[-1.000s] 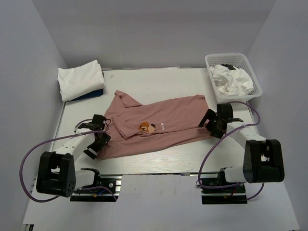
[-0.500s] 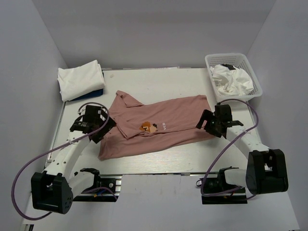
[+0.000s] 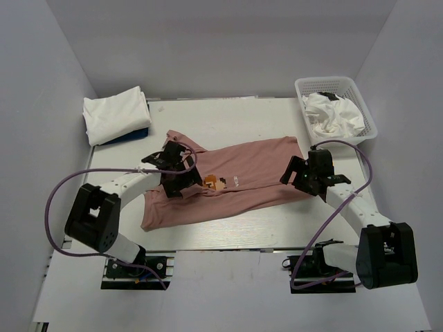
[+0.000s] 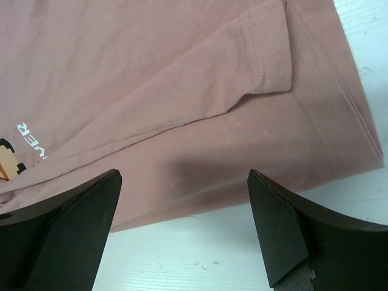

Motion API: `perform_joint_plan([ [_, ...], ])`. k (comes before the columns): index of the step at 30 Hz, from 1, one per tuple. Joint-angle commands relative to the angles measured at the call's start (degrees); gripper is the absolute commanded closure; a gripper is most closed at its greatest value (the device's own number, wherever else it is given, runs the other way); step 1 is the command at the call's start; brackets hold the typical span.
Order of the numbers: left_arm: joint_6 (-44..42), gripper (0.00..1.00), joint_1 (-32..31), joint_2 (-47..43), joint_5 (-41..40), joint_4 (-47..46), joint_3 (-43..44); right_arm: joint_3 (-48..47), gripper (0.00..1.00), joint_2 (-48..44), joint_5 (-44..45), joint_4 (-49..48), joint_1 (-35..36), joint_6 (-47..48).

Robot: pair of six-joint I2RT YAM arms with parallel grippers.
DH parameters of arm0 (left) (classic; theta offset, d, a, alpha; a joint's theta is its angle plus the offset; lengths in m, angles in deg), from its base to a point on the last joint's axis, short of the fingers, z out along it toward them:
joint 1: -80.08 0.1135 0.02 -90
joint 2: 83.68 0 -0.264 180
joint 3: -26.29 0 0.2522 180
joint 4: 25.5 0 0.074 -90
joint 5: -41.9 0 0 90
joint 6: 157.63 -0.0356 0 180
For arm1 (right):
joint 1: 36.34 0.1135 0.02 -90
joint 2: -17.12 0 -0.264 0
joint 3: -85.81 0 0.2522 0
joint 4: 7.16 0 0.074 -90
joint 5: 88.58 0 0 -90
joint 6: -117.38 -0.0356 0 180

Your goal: Fold and stack the t-shirts

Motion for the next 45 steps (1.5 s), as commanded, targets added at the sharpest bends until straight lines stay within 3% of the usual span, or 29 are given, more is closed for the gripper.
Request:
perform_joint_plan([
  [1,0.0,0.00,-1.5,1.0,-3.8,0.2,2.9,0.1,0.10,-1.0,0.2,-1.0,0.2,-0.2],
  [10,0.0,0.00,-2.7,6.0,-4.0,-2.9,5.0,0.4,0.10,-0.6,-0.5,-1.4,0.1,-0.6],
  [12,-0.6,0.10,-2.7,6.5,-3.3,-4.9,5.5,0.5,0.10,-0.7,-0.5,-1.5,0.1,-0.5],
  [15,-2.1,0.34,-2.7,7.1,-4.7,-5.4,9.0,0.5,0.10,-1.1,-1.0,-1.7,-0.1,-0.5],
  [18,-5.6,0.31,-2.7,9.2,-5.8,-4.0,14.4,0.5,0.10,-0.7,-1.2,-1.6,0.1,-0.3],
  [22,-9.2,0.10,-2.7,16.8,-10.1,1.9,25.0,-0.1,0.10,-0.2,-0.9,-0.8,0.0,-0.2],
  [26,-11.5,0.06,-2.7,23.9,-14.4,9.1,34.3,-0.3,0.10,0.2,-0.7,-0.2,0.1,0.1],
  [29,-12.6,0.05,-2.7,23.5,-16.9,11.7,37.2,-0.1,0.10,0.1,-1.1,-0.2,0.0,0.5],
  [32,-12.6,0.00,-2.7,17.6,-16.9,11.7,32.8,0.0,0.10,0.4,-1.9,-0.6,0.1,0.9],
  [37,-10.4,0.00,-2.7,-4.7,-10.7,2.9,11.2,-0.2,0.10,1.6,-3.9,-1.3,0.1,1.1],
  [39,-9.8,0.00,-2.7,-9.0,-6.8,-3.9,0.7,0.0,0.10,2.0,-4.8,-1.8,0.3,0.9],
  [41,-9.2,0.00,-2.7,-10.0,-4.4,-5.6,-4.4,0.0,0.10,2.3,-5.1,-2.2,0.4,1.0],
  [45,-9.7,0.00,-3.3,-3.6,-1.8,-8.3,-4.3,0.2,0.10,2.2,-5.4,-2.6,0.4,0.8],
])
